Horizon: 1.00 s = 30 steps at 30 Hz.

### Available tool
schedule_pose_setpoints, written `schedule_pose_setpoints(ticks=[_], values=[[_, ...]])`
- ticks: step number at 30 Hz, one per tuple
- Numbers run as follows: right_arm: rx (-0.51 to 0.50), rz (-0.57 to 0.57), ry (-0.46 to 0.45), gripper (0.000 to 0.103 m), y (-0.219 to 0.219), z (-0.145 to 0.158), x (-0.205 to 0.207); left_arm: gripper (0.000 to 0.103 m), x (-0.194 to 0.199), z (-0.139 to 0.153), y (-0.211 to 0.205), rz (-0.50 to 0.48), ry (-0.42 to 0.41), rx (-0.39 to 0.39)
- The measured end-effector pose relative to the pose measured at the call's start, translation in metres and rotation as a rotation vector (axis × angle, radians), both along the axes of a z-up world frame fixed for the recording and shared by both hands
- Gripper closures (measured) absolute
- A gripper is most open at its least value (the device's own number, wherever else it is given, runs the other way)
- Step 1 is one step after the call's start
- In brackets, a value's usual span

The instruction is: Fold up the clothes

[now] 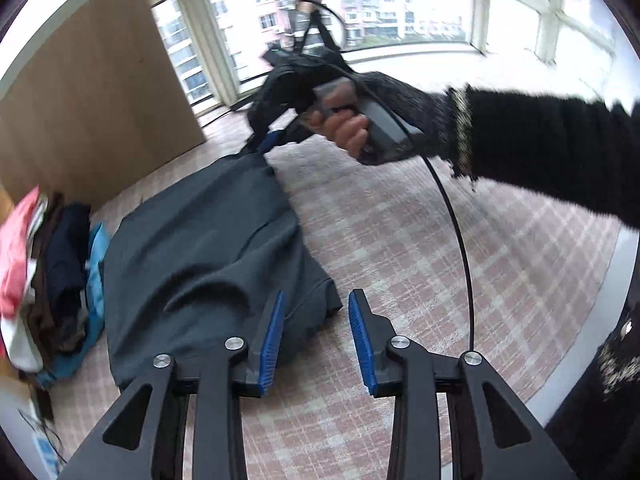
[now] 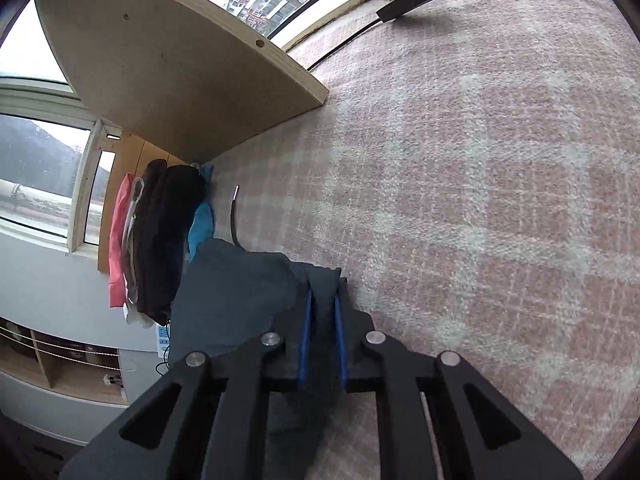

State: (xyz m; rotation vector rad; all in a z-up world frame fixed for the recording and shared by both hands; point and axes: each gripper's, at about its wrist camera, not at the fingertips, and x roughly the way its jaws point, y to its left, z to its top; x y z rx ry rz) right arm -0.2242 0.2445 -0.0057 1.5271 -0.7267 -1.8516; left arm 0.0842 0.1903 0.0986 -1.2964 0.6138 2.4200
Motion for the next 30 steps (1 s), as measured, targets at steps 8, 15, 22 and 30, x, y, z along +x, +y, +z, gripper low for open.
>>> schedule_pose_setpoints(ticks=[8,15,22,30], values=[[-0.03,0.003,-0.031,0.09,0.007,-0.008,-0.001,0.103,-0.043,-0.064,0.028,-0.225,-0.054,-0.268],[0.089,-0.041,0.114,0.098,0.004,0.017,0.004,0.102,-0.032,-0.055,0.011,-0.229,-0.127,-0.115],[0.164,-0.033,0.095,0.086,0.002,0.018,0.001,0.096,0.0,-0.053,-0.001,-0.129,-0.153,-0.02],[0.169,0.045,0.288,0.082,0.003,0.075,0.07,0.077,-0.005,0.003,-0.138,0.321,0.0,0.147]])
